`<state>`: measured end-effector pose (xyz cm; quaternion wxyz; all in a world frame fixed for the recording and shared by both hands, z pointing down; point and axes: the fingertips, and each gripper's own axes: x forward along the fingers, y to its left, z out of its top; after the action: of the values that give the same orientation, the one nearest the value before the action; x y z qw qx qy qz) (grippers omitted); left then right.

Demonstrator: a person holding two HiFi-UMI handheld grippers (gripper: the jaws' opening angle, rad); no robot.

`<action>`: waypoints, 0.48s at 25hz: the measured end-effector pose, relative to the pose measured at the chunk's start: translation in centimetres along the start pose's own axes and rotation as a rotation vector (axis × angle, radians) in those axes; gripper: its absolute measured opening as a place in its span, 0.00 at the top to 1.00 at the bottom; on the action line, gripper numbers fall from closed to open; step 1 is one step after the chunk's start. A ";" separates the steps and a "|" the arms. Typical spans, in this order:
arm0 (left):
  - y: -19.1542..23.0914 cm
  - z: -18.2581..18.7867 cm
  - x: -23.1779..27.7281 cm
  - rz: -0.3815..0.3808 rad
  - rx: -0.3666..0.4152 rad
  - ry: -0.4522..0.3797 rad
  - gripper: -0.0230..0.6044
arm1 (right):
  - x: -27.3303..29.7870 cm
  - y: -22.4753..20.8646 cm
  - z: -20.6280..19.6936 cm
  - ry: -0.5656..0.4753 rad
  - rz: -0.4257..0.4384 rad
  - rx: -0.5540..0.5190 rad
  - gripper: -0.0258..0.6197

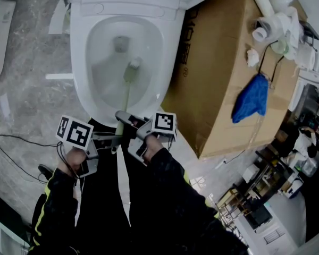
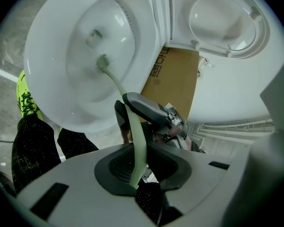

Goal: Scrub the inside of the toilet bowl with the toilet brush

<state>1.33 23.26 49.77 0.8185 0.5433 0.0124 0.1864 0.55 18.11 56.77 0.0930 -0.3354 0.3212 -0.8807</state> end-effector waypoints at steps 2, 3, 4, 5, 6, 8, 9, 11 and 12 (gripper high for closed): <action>-0.1 -0.4 -0.1 0.005 0.000 0.002 0.84 | -0.1 -0.1 -0.4 0.008 0.008 0.018 0.86; -0.1 -0.5 -0.1 0.008 0.000 0.002 0.84 | -0.1 -0.2 -0.6 0.013 0.012 0.025 0.86; -0.1 -0.8 -0.2 0.010 -0.001 0.002 0.84 | -0.1 -0.4 -0.8 0.020 0.015 0.031 0.86; 0.0 -1.0 -0.3 0.011 -0.005 0.000 0.84 | 0.0 -0.6 -1.1 0.028 0.015 0.035 0.86; 0.2 -1.3 -0.4 0.010 -0.010 -0.003 0.84 | 0.2 -0.8 -1.4 0.037 0.013 0.037 0.86; 0.4 -1.7 -0.8 0.009 -0.024 -0.014 0.84 | 0.4 -1.2 -2.0 0.052 0.005 0.038 0.86; 0.5 -1.8 -0.9 0.011 -0.028 -0.021 0.84 | 0.5 -1.2 -2.1 0.059 0.003 0.039 0.86; 0.7 -1.8 -1.2 0.024 -0.032 -0.030 0.84 | 0.8 -1.2 -2.4 0.071 0.006 0.044 0.86; 0.7 -1.9 -1.2 0.027 -0.038 -0.033 0.84 | 0.9 -1.2 -2.5 0.075 0.008 0.046 0.86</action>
<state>-0.46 24.81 49.41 0.8262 0.5308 -0.0121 0.1887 -1.70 19.99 56.56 0.0921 -0.2986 0.3054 -0.8995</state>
